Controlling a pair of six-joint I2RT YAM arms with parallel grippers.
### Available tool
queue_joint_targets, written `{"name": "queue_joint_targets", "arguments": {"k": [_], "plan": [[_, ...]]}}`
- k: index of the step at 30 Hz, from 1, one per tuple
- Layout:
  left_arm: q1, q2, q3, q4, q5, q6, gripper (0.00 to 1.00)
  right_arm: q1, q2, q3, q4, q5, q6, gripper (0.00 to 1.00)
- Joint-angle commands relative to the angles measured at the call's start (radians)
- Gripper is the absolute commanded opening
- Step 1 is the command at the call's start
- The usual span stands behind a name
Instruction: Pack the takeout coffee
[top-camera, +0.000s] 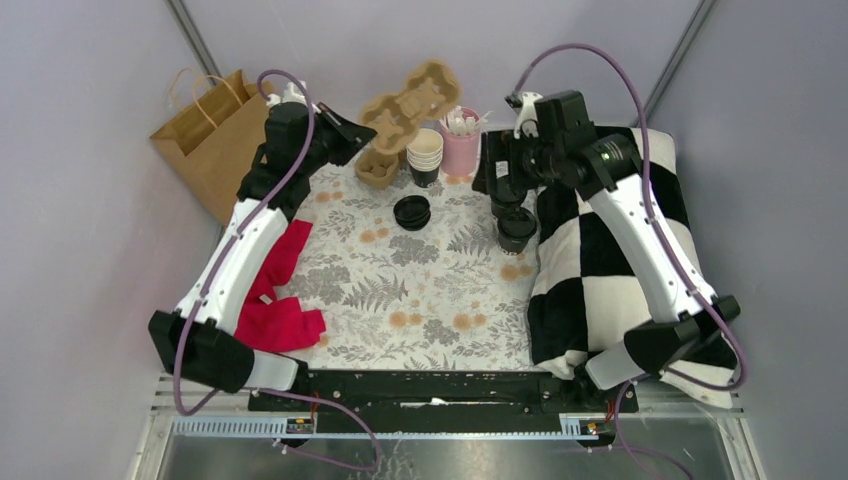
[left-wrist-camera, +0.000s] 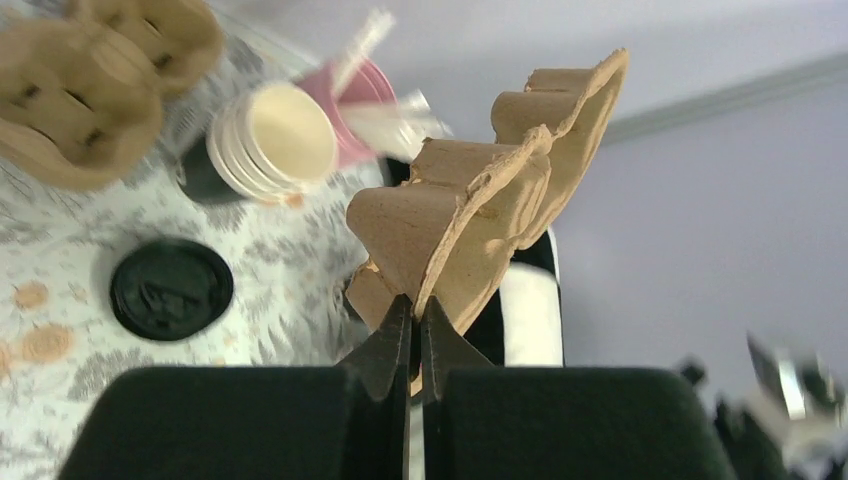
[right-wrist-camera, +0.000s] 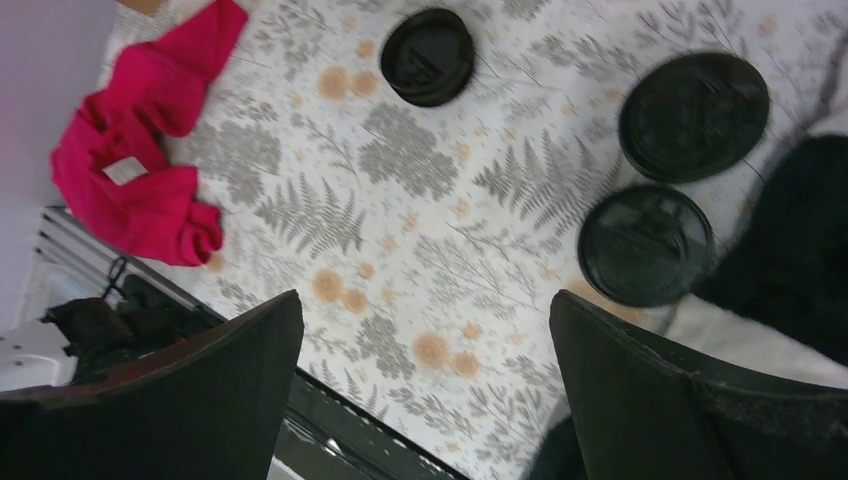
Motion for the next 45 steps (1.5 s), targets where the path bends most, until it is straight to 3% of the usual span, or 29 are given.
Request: {"name": "queue_joint_targets", "arguments": {"k": [1,6,9,17,24,29,37,45], "plan": [[-0.066,-0.111,-0.025,-0.148,0.045,0.173,0.00,0.047,0.110,0.182,-0.035,-0.066,0.065,1.00],[-0.072,-0.187,-0.059,-0.236,0.130,0.266,0.00,0.039,0.234,0.404,-0.140,-0.003,0.071,1.00],[-0.072,-0.226,-0.096,-0.261,0.193,0.295,0.00,0.014,0.260,0.431,-0.141,-0.041,0.095,0.98],[-0.071,-0.311,-0.179,-0.268,0.326,0.316,0.00,-0.059,0.127,0.145,0.119,-0.254,0.187,0.73],[-0.056,-0.314,-0.208,-0.215,0.445,0.269,0.00,-0.097,0.010,-0.056,0.259,-0.342,0.196,0.64],[-0.019,-0.317,-0.224,-0.198,0.509,0.258,0.00,-0.120,-0.063,-0.179,0.377,-0.398,0.289,0.46],[0.017,-0.317,-0.237,-0.180,0.556,0.247,0.00,-0.121,-0.123,-0.307,0.514,-0.474,0.395,0.41],[0.018,-0.324,-0.261,-0.145,0.585,0.225,0.00,-0.122,-0.101,-0.301,0.492,-0.410,0.364,0.48]]}}
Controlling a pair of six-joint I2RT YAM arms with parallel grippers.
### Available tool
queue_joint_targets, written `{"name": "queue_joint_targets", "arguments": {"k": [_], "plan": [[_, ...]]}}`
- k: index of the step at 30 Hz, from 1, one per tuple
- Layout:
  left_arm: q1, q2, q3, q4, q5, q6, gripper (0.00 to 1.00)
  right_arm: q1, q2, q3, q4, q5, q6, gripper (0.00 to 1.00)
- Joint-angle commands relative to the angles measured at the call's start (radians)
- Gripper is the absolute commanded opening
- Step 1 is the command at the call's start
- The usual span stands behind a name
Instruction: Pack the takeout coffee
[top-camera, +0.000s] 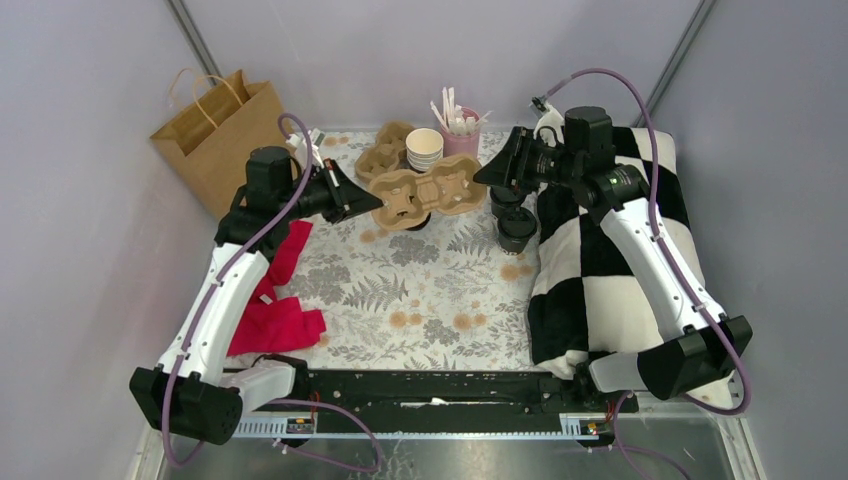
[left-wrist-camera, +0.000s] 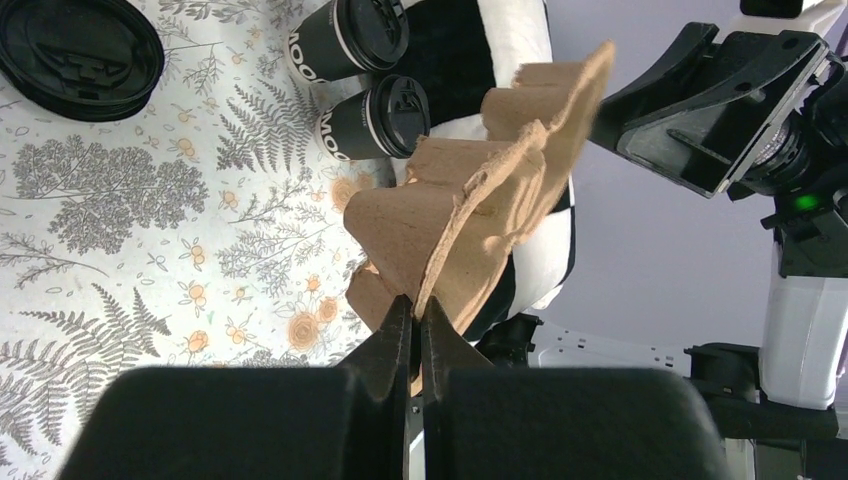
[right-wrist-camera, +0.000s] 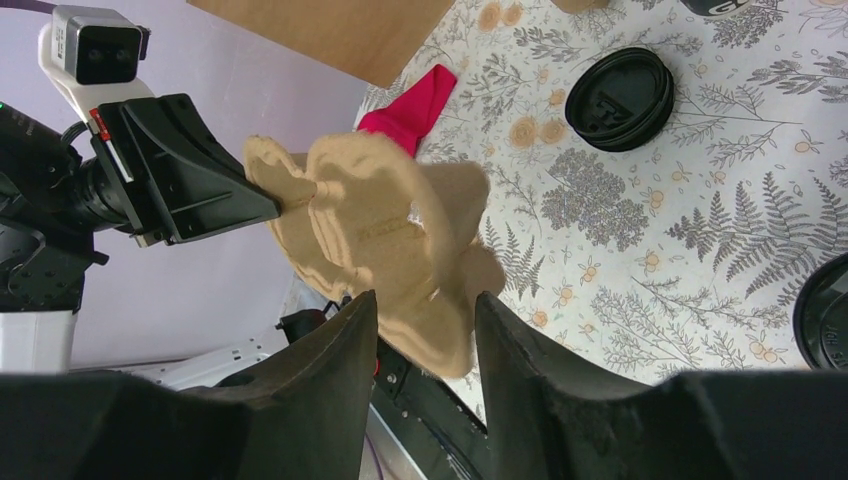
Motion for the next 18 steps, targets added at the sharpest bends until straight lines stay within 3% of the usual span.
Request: {"name": "queue_joint_targets", "arguments": {"k": [1,7,13,18], "plan": [[0.000,-0.027,-0.011,0.083,0.059,-0.018,0.00,-0.001,-0.001,0.005,0.033,0.019,0.004,0.49],[0.001,-0.029,-0.021,0.077,0.057,-0.020,0.00,-0.024,-0.008,-0.009,0.040,0.009,0.011,0.46],[0.000,-0.022,-0.021,0.074,0.063,-0.031,0.00,-0.048,-0.041,-0.117,0.223,-0.191,0.115,0.42],[0.000,-0.024,-0.023,0.073,0.068,-0.032,0.00,-0.066,-0.060,-0.188,0.322,-0.237,0.185,0.39]]}}
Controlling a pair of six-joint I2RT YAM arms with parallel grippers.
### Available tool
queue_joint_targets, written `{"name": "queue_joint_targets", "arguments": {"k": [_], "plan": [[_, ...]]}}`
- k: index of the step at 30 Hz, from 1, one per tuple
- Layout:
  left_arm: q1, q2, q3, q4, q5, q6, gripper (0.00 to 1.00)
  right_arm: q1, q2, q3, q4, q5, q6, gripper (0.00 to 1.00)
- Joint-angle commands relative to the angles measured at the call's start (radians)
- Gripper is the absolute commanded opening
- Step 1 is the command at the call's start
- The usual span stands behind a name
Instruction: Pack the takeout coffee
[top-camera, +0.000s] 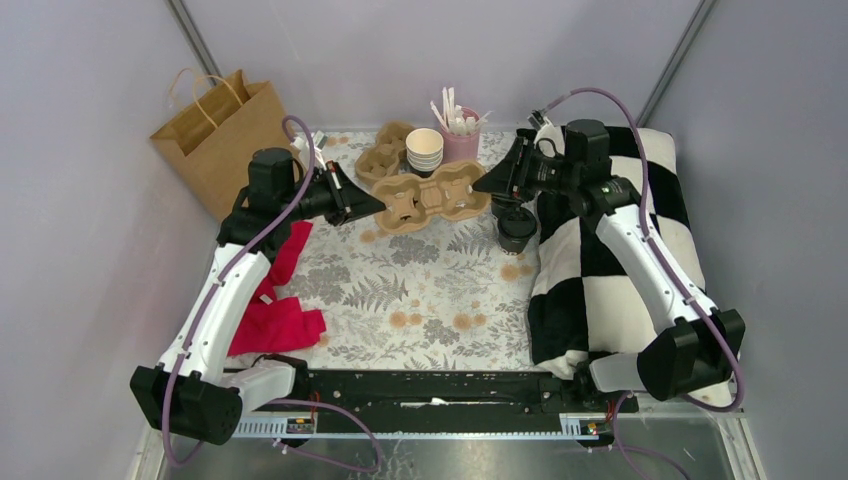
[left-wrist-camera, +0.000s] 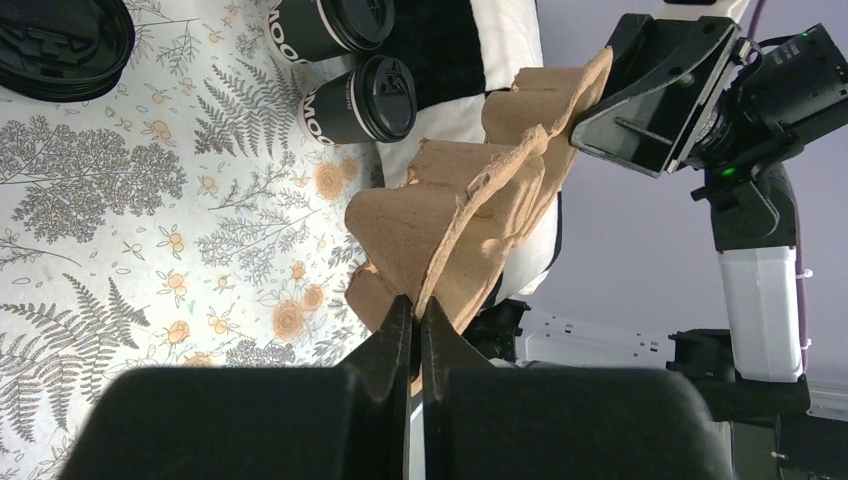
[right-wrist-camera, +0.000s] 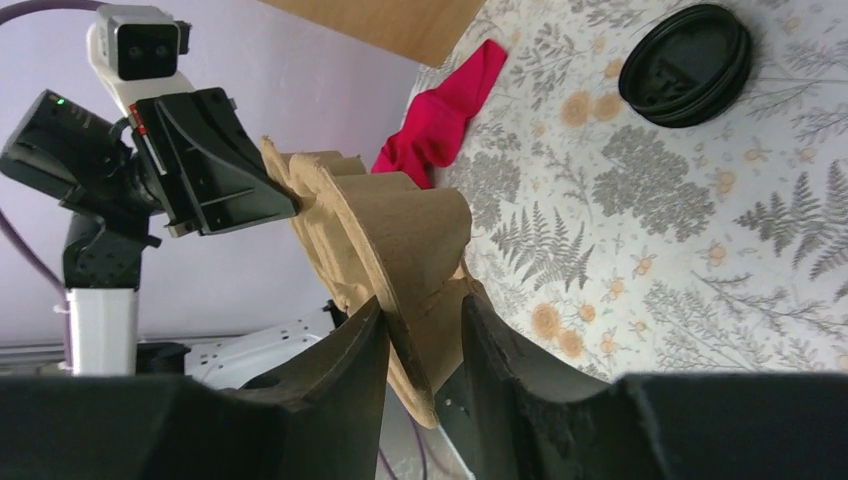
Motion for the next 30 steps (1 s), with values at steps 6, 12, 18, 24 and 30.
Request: {"name": "queue_joint_targets", "arguments": {"k": [6,12,18,24,30], "plan": [[0.005,-0.028,-0.017,0.055,0.036,-0.005,0.00,-0.053,-0.073,-0.107,0.322,-0.157,0.205,0.42],[0.008,-0.033,-0.020,0.052,0.040,-0.003,0.00,-0.057,-0.082,-0.140,0.353,-0.190,0.225,0.42],[0.009,-0.031,-0.018,0.056,0.044,-0.011,0.00,-0.059,-0.084,-0.169,0.376,-0.211,0.228,0.37],[0.012,-0.036,-0.026,0.065,0.045,-0.027,0.00,-0.058,-0.102,-0.211,0.432,-0.228,0.262,0.28],[0.013,-0.030,-0.033,0.072,0.037,-0.035,0.00,-0.058,-0.121,-0.202,0.436,-0.221,0.284,0.17]]}}
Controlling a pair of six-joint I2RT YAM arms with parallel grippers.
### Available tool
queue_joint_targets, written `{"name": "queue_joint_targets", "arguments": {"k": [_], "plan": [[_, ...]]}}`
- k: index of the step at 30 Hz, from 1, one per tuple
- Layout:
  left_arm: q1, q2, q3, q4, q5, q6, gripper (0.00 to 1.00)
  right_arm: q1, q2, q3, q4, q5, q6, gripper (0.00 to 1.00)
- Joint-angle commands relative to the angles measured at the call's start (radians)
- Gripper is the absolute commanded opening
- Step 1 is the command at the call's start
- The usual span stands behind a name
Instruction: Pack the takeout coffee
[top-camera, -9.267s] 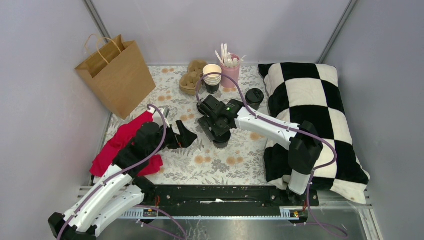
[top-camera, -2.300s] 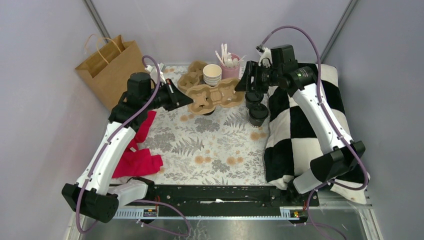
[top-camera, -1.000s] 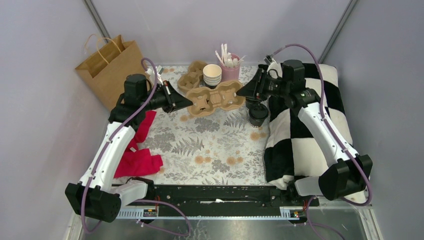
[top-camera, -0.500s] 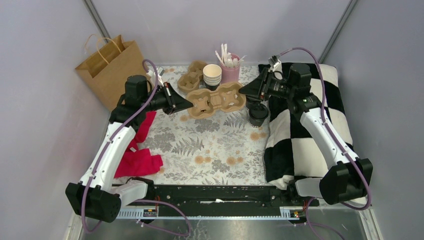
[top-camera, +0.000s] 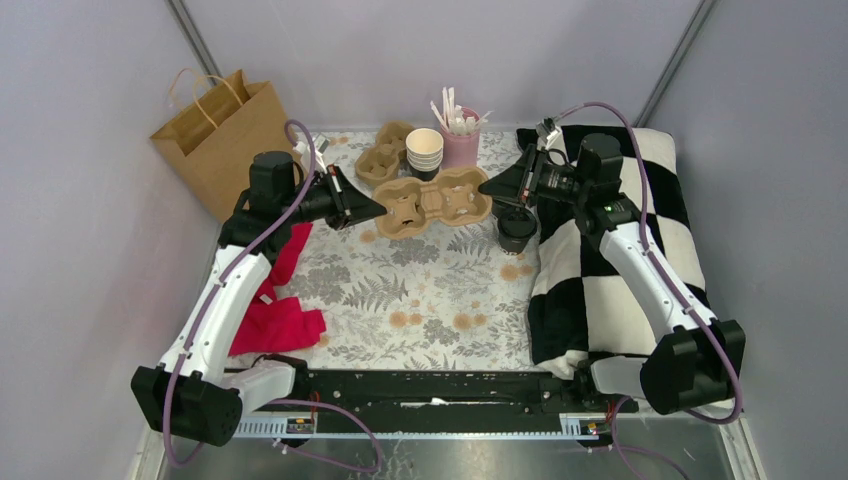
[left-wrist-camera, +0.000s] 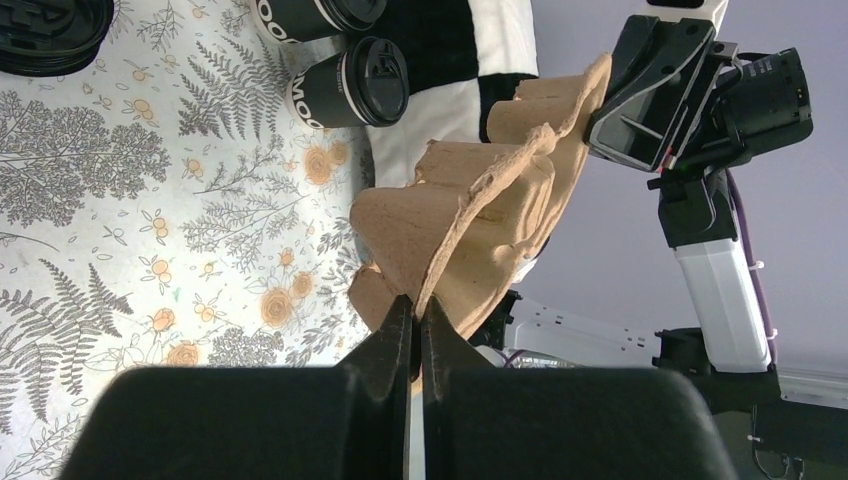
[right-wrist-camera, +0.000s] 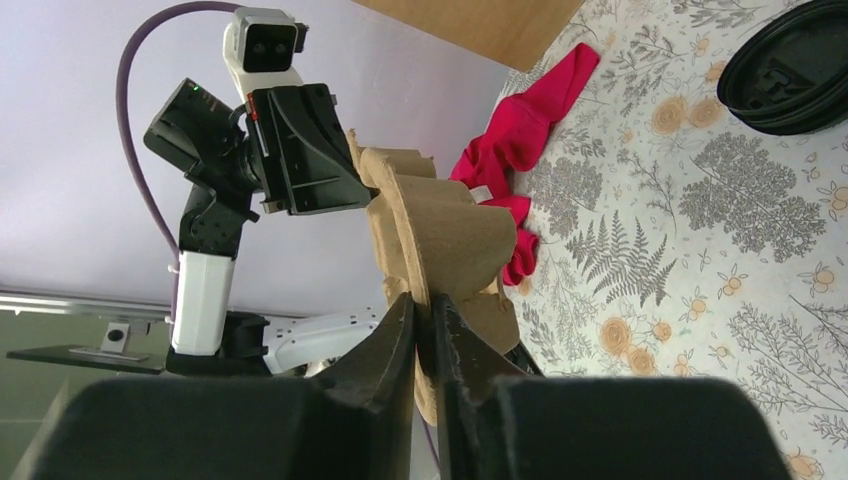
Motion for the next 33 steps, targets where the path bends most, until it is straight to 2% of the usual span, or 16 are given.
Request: {"name": "queue_joint_targets", "arguments": {"k": [1,3,9,10,13,14,15,17,18,19,20,22,24,26,33], "plan": [[0.006,-0.022,-0.006,0.065,0.001,-0.018,0.00,-0.003,-0.058,0.012,0.072,-0.040,0.047,0.28],[0.006,-0.019,-0.009,0.065,0.003,-0.020,0.00,-0.003,-0.069,-0.002,0.111,-0.044,0.080,0.35],[0.008,-0.011,0.006,0.048,-0.003,-0.004,0.00,-0.001,-0.078,-0.037,0.155,-0.043,0.118,0.31],[0.008,-0.009,0.008,0.048,-0.003,-0.004,0.00,-0.003,-0.077,-0.038,0.154,-0.041,0.118,0.28],[0.008,-0.005,0.015,0.049,-0.006,-0.003,0.00,-0.002,-0.068,-0.029,0.133,-0.037,0.114,0.05],[0.008,-0.006,0.019,0.042,-0.012,0.004,0.00,-0.002,-0.065,-0.024,0.116,-0.032,0.106,0.00],[0.008,-0.005,0.032,0.029,-0.019,0.015,0.01,-0.002,-0.065,-0.019,0.092,-0.020,0.096,0.00],[0.008,-0.002,0.063,-0.012,-0.050,0.046,0.14,-0.003,-0.072,-0.006,0.048,0.005,0.077,0.00],[0.008,-0.003,0.085,-0.043,-0.083,0.064,0.25,-0.002,-0.075,0.006,0.011,0.020,0.055,0.00],[0.008,-0.006,0.106,-0.089,-0.134,0.091,0.43,-0.002,-0.079,0.030,-0.043,0.041,0.024,0.00],[0.008,-0.010,0.127,-0.117,-0.189,0.105,0.56,-0.003,-0.084,0.059,-0.134,0.070,-0.020,0.00],[0.010,-0.011,0.169,-0.164,-0.311,0.127,0.72,-0.002,-0.096,0.130,-0.326,0.145,-0.110,0.00],[0.014,0.012,0.222,-0.213,-0.467,0.143,0.78,-0.002,-0.109,0.200,-0.479,0.225,-0.188,0.00],[0.027,0.054,0.298,-0.248,-0.592,0.168,0.80,-0.001,-0.127,0.251,-0.570,0.267,-0.235,0.00],[0.133,0.316,0.581,-0.308,-1.080,0.250,0.84,-0.003,-0.178,0.301,-0.764,0.293,-0.357,0.00]]}}
